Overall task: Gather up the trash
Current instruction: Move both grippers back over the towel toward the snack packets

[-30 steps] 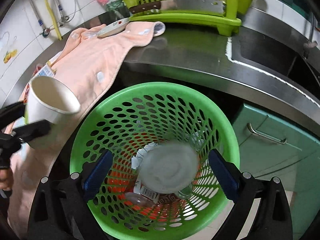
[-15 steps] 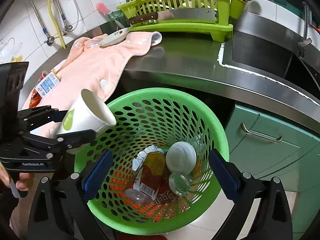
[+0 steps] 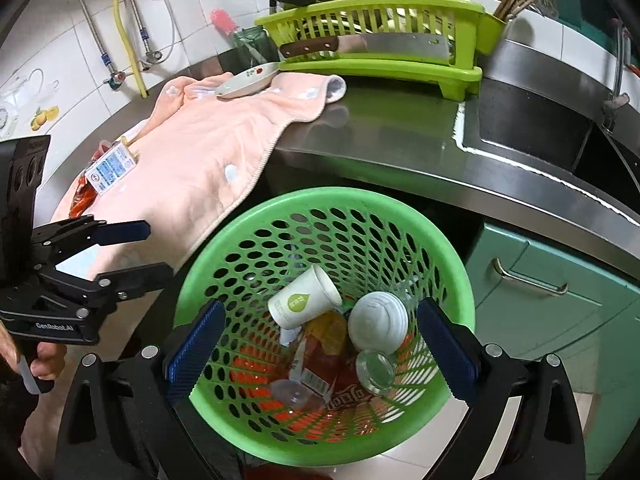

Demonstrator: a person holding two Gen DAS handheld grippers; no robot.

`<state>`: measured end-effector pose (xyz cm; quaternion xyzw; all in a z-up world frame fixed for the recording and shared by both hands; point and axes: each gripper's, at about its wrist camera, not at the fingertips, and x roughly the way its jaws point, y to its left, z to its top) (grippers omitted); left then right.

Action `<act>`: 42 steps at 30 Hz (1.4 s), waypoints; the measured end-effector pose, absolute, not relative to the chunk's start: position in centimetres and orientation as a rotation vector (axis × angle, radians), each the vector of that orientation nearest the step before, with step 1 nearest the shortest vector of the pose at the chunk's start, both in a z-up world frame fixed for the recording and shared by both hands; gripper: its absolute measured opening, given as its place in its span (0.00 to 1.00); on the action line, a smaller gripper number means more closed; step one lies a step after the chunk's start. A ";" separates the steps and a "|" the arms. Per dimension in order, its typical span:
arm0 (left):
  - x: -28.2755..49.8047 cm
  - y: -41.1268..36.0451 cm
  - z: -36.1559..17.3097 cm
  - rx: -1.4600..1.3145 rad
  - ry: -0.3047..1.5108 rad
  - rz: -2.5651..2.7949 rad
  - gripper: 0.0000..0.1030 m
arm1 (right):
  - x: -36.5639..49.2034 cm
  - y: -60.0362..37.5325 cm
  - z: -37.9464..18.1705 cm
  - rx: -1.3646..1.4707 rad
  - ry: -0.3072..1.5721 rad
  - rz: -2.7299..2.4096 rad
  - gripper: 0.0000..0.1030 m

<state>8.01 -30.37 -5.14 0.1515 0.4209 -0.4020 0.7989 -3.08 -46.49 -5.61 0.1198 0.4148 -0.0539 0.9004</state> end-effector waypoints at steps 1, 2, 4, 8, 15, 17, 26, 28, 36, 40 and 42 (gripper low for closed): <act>8.1 -29.9 -5.0 0.322 0.903 -0.853 0.74 | -3.0 -46.2 -5.5 0.244 0.857 -0.108 0.90; 8.2 -29.1 -4.8 0.316 0.901 -0.841 0.74 | -2.9 -46.0 -5.4 0.242 0.855 -0.105 0.90; 8.4 -27.5 -4.4 0.302 0.892 -0.820 0.74 | -2.6 -45.3 -5.1 0.234 0.854 -0.092 0.90; 8.9 -24.5 -3.6 0.277 0.874 -0.780 0.74 | -1.8 -43.6 -4.5 0.207 0.852 -0.065 0.90; 10.3 -18.3 -2.5 0.224 0.857 -0.677 0.74 | 0.7 -40.0 -3.6 0.159 0.850 0.002 0.90; 10.7 -16.3 -2.4 0.211 0.853 -0.641 0.74 | 1.6 -38.8 -3.4 0.145 0.850 0.024 0.90; 14.5 -6.7 -1.9 0.159 0.823 -0.431 0.74 | 5.8 -33.2 -2.7 0.088 0.859 0.130 0.90; 15.7 -4.8 -1.9 0.154 0.822 -0.387 0.74 | 6.7 -32.0 -2.6 0.075 0.860 0.148 0.90; 20.9 1.7 -2.6 0.148 0.832 -0.289 0.74 | 10.1 -28.0 -2.7 0.043 0.875 0.211 0.90; 23.1 2.7 -3.5 0.189 0.840 -0.281 0.74 | 11.6 -26.3 -3.0 0.020 0.888 0.232 0.90; 24.1 3.1 -4.1 0.205 0.849 -0.284 0.74 | 12.6 -25.4 -3.1 0.007 0.893 0.243 0.90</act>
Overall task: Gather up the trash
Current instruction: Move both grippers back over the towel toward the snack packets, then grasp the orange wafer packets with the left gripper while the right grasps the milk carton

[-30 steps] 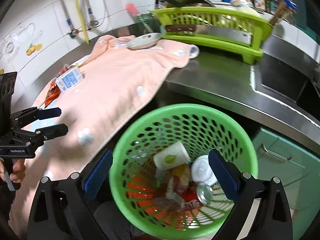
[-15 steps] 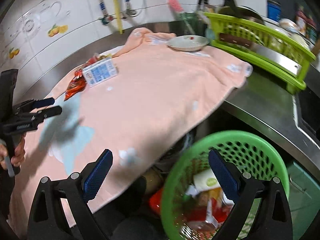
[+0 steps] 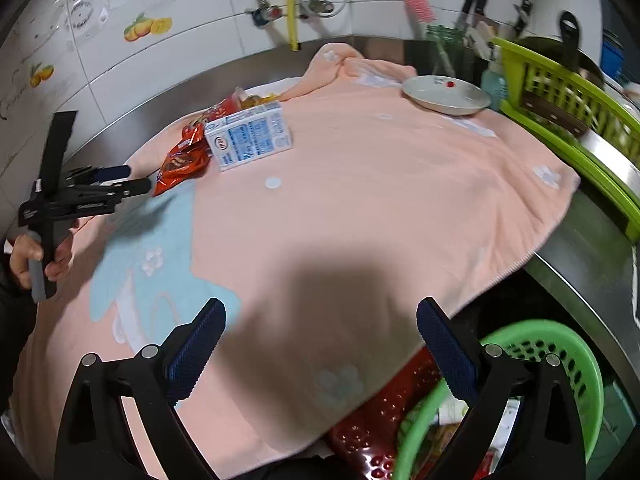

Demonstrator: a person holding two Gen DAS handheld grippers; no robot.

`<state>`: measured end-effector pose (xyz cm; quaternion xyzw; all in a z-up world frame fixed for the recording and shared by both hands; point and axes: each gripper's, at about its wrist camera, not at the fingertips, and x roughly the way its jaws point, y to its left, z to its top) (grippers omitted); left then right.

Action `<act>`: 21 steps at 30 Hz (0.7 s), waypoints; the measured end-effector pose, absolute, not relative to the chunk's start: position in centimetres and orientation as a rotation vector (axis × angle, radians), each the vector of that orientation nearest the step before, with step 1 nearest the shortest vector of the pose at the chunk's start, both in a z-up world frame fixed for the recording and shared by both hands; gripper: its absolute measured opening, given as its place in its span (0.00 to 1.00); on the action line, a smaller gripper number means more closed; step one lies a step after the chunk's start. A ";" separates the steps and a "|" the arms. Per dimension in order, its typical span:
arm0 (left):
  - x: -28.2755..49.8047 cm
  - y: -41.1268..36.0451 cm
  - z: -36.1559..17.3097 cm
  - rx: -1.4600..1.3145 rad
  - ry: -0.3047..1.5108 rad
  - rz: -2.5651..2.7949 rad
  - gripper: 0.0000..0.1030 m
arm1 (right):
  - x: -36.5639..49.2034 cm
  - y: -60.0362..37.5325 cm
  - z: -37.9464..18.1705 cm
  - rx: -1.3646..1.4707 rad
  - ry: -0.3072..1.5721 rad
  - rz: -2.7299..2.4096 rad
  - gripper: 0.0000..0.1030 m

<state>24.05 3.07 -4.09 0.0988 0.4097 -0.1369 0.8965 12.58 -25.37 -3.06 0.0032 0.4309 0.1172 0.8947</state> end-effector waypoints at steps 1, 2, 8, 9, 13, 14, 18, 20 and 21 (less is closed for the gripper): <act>24.8 3.1 -4.5 0.217 0.855 -0.288 0.74 | 13.1 -25.0 -3.1 0.000 0.897 0.248 0.90; 25.2 3.1 -4.7 0.226 0.857 -0.285 0.74 | 13.4 -24.7 -3.1 -0.004 0.899 0.251 0.90; 28.0 3.7 -5.6 0.220 0.873 -0.320 0.74 | 16.3 -22.9 -2.8 -0.022 0.914 0.284 0.90; 28.4 3.9 -5.7 0.207 0.879 -0.331 0.74 | 16.9 -22.5 -2.7 -0.024 0.915 0.290 0.90; 29.6 4.4 -6.4 0.165 0.896 -0.362 0.74 | 19.1 -20.8 -2.4 -0.032 0.920 0.327 0.90; 29.7 4.4 -6.5 0.165 0.897 -0.372 0.74 | 19.5 -20.4 -2.3 -0.036 0.920 0.336 0.90; 29.9 3.7 -7.0 0.209 0.897 -0.402 0.74 | 21.7 -18.3 -2.0 -0.071 0.915 0.368 0.90; 30.0 3.4 -7.1 0.222 0.895 -0.408 0.74 | 22.7 -17.4 -2.0 -0.092 0.914 0.382 0.90; 30.1 3.3 -7.2 0.223 0.892 -0.411 0.74 | 23.1 -16.9 -2.1 -0.100 0.914 0.385 0.90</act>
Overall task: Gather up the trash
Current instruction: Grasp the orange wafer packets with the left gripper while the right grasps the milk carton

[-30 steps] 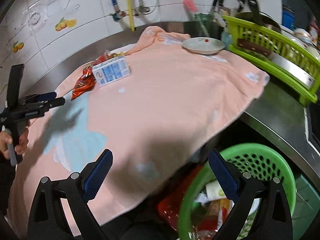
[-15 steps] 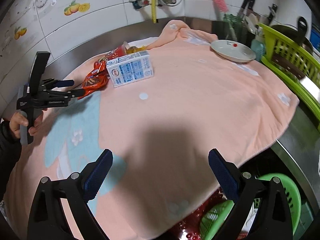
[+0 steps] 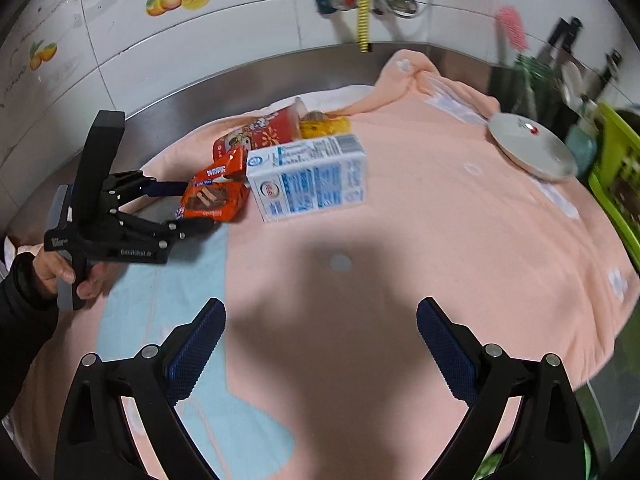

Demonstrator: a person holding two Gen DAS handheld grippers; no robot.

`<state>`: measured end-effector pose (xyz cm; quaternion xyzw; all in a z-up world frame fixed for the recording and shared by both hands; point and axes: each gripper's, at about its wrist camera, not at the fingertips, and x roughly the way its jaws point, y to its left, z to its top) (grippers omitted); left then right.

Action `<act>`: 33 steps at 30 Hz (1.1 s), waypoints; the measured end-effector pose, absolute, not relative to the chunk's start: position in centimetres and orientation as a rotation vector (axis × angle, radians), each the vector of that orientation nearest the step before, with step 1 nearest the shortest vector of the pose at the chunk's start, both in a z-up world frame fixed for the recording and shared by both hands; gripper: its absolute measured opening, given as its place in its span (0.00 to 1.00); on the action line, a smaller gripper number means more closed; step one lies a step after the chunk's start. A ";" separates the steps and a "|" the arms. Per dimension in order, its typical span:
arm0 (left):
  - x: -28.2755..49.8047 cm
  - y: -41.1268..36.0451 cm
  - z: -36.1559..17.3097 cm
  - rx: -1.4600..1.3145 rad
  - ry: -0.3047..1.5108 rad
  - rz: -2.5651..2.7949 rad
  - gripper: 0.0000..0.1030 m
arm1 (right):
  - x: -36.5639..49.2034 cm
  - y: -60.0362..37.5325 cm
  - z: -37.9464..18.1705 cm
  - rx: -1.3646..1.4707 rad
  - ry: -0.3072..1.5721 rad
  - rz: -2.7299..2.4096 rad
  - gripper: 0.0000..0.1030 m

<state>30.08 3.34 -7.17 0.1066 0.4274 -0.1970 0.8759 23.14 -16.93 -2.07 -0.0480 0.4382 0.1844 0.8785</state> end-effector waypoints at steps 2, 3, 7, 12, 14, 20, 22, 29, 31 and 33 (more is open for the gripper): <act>30.2 3.5 -7.1 0.214 0.885 -0.420 0.74 | 23.9 -16.2 -2.1 -0.117 0.911 0.393 0.90; 30.1 3.6 -7.1 0.210 0.880 -0.424 0.74 | 24.2 -15.8 -2.1 -0.127 0.910 0.397 0.90; 30.0 3.5 -7.3 0.183 0.864 -0.443 0.71 | 25.9 -14.7 -1.7 -0.137 0.913 0.401 0.90; 29.8 3.5 -7.5 0.178 0.871 -0.453 0.49 | 28.1 -13.7 -1.4 -0.107 0.942 0.381 0.90; 29.7 3.6 -7.5 0.168 0.865 -0.450 0.46 | 29.0 -13.4 -1.4 -0.075 0.957 0.374 0.90; 28.9 4.2 -7.1 0.123 0.855 -0.445 0.35 | 31.5 -12.4 -0.9 0.027 0.988 0.331 0.90; 28.6 4.4 -6.9 0.103 0.847 -0.447 0.31 | 32.5 -12.1 -0.7 0.084 0.999 0.304 0.90; 27.0 4.6 -6.3 0.084 0.847 -0.433 0.29 | 34.7 -10.6 -1.2 0.170 1.042 0.168 0.90; 26.3 4.9 -6.1 0.067 0.848 -0.430 0.28 | 35.2 -10.5 -1.6 0.206 1.057 0.137 0.90; 25.9 5.0 -6.0 0.061 0.844 -0.429 0.28 | 35.8 -10.6 -1.9 0.239 1.070 0.111 0.90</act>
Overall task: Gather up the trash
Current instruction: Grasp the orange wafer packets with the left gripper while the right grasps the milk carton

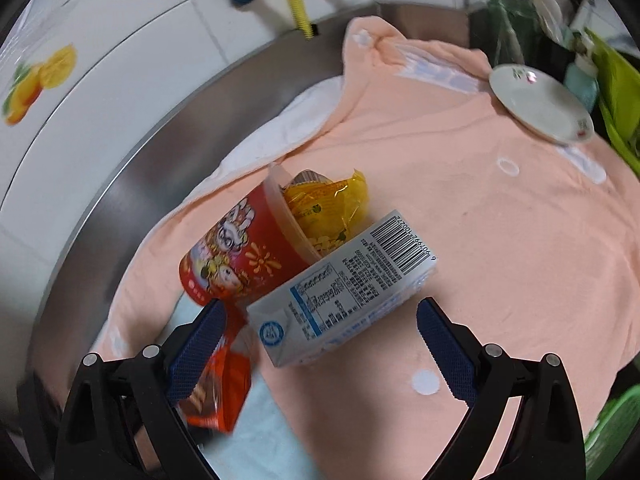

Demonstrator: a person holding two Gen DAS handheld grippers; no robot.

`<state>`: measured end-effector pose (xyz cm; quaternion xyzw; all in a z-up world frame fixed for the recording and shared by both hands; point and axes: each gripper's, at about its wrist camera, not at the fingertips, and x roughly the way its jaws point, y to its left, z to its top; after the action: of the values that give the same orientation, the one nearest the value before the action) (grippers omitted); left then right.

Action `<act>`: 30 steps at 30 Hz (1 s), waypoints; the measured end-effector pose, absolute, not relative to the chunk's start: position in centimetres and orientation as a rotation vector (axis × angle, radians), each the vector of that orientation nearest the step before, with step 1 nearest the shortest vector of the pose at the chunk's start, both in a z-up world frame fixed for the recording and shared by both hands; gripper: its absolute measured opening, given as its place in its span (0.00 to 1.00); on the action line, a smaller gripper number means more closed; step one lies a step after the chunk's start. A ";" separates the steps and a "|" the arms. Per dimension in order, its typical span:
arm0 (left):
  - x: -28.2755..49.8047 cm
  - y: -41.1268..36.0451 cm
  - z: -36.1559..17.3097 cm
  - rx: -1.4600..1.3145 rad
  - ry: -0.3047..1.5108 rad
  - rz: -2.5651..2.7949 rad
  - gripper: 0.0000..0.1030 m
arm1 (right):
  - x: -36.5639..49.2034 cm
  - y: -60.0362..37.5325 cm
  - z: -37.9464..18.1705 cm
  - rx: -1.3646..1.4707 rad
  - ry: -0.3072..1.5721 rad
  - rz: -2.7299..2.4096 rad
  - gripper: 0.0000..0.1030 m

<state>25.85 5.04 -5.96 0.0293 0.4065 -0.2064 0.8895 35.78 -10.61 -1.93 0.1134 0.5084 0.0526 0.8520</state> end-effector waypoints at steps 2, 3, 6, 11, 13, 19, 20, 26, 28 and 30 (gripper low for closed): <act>25.4 5.2 -5.8 0.058 0.841 -0.427 0.28 | 36.3 -10.7 -2.5 0.284 1.097 0.090 0.90; 25.1 5.3 -5.7 0.052 0.839 -0.430 0.28 | 36.7 -10.8 -2.8 0.299 1.111 0.079 0.90; 24.6 5.4 -5.5 0.046 0.834 -0.432 0.28 | 37.4 -10.8 -3.6 0.324 1.148 0.050 0.90; 24.0 5.5 -5.4 0.042 0.829 -0.441 0.28 | 37.8 -11.7 -5.3 0.393 1.213 0.051 0.89; 24.1 5.5 -5.4 0.047 0.826 -0.444 0.28 | 37.6 -11.9 -5.0 0.377 1.221 0.063 0.85; 24.6 5.6 -5.3 0.034 0.820 -0.456 0.28 | 37.0 -11.7 -3.5 0.250 1.243 0.053 0.72; 24.6 5.6 -5.3 0.032 0.820 -0.457 0.28 | 36.8 -12.0 -3.6 0.258 1.256 0.053 0.72; 24.3 5.5 -5.3 0.040 0.817 -0.466 0.28 | 35.9 -13.5 -5.0 0.408 1.279 0.089 0.67; 24.2 5.5 -5.3 0.041 0.817 -0.468 0.28 | 35.8 -13.8 -5.5 0.462 1.285 0.095 0.67; 24.0 5.5 -5.2 0.044 0.816 -0.469 0.28 | 35.6 -14.4 -5.8 0.524 1.287 0.092 0.67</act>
<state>24.00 5.52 -5.23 0.0212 0.3931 -0.2261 0.8910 35.60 -14.42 -5.85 0.2412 0.5927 0.0424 0.7673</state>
